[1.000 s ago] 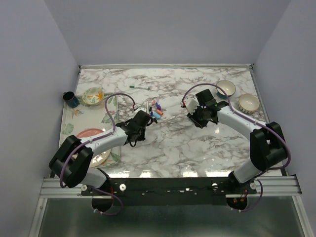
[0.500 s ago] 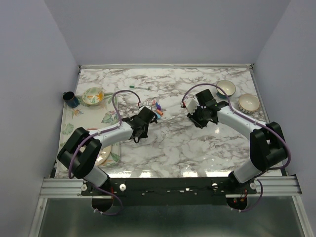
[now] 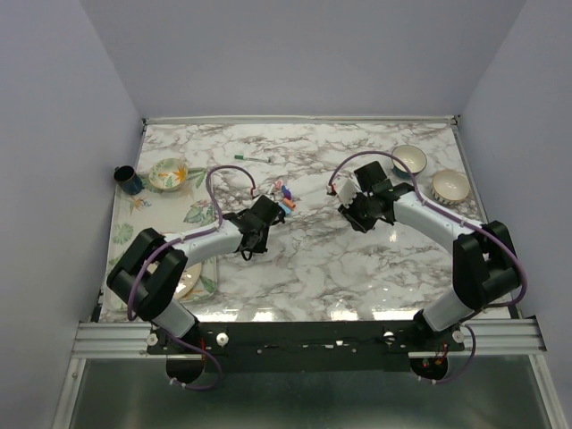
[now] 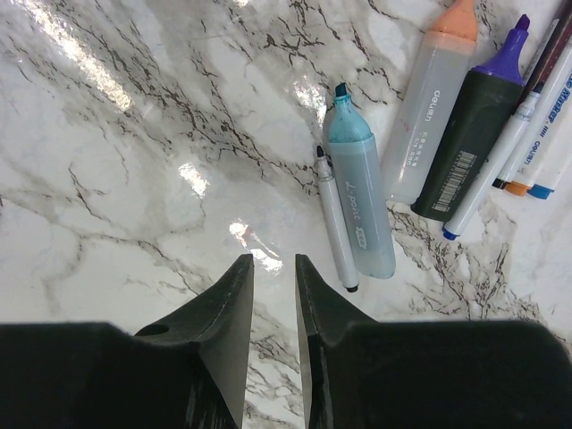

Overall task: Open the pen caps
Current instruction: Grab a pen on the table with the left arm

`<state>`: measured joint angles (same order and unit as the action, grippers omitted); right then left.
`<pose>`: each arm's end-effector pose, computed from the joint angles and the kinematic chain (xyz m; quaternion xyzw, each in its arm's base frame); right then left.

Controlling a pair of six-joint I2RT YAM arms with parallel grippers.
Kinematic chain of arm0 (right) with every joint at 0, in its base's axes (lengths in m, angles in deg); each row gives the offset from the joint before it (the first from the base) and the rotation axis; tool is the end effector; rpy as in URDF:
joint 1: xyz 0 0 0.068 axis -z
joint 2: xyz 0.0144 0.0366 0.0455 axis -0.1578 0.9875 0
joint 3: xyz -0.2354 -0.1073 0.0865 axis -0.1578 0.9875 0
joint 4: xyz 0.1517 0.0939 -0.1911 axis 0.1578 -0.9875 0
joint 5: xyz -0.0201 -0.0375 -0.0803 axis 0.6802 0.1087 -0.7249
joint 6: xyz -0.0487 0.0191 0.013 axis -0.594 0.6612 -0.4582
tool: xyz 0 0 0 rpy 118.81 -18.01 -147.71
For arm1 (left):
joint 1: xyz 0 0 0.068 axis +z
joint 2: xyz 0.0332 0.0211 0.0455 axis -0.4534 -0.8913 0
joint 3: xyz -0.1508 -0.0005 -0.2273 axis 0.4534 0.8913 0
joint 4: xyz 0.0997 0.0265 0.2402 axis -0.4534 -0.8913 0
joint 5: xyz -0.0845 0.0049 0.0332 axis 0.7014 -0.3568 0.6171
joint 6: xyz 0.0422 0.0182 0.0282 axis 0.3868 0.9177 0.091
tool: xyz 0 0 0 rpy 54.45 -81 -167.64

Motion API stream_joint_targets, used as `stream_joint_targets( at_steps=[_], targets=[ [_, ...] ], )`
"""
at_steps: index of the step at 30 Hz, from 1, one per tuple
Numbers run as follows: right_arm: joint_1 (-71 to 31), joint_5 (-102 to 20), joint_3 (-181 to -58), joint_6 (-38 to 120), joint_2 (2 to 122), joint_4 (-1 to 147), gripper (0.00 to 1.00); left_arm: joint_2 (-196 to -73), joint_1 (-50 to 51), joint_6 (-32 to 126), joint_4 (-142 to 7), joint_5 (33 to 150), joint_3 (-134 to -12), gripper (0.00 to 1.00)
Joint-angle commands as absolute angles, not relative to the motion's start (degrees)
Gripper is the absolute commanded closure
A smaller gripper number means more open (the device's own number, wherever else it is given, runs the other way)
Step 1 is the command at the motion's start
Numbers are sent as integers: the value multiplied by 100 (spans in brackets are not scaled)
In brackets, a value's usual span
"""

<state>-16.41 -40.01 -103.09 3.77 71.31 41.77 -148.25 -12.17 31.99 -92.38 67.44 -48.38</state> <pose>0.2797 0.1390 0.2044 -0.4702 0.8482 0.0599 0.2364 0.2274 -0.1724 0.1632 0.0707 0.9632 -0.0079 0.2593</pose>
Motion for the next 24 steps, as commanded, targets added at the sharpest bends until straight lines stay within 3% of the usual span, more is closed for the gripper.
stream_joint_targets(
  at_steps=[1,14,24],
  targets=[
    [-1632,-3881,-10403,309,7009,4038,68,-14935,-1311,3199,-9317,6903,-4902,76],
    [-1641,-3697,-10411,282,6939,3994,68,-14663,-1812,3172,-9194,7456,-4735,91],
    [-1641,-2748,-10420,19,6702,3722,68,-14118,-1883,3032,-8544,8730,-4270,100]
  ],
)
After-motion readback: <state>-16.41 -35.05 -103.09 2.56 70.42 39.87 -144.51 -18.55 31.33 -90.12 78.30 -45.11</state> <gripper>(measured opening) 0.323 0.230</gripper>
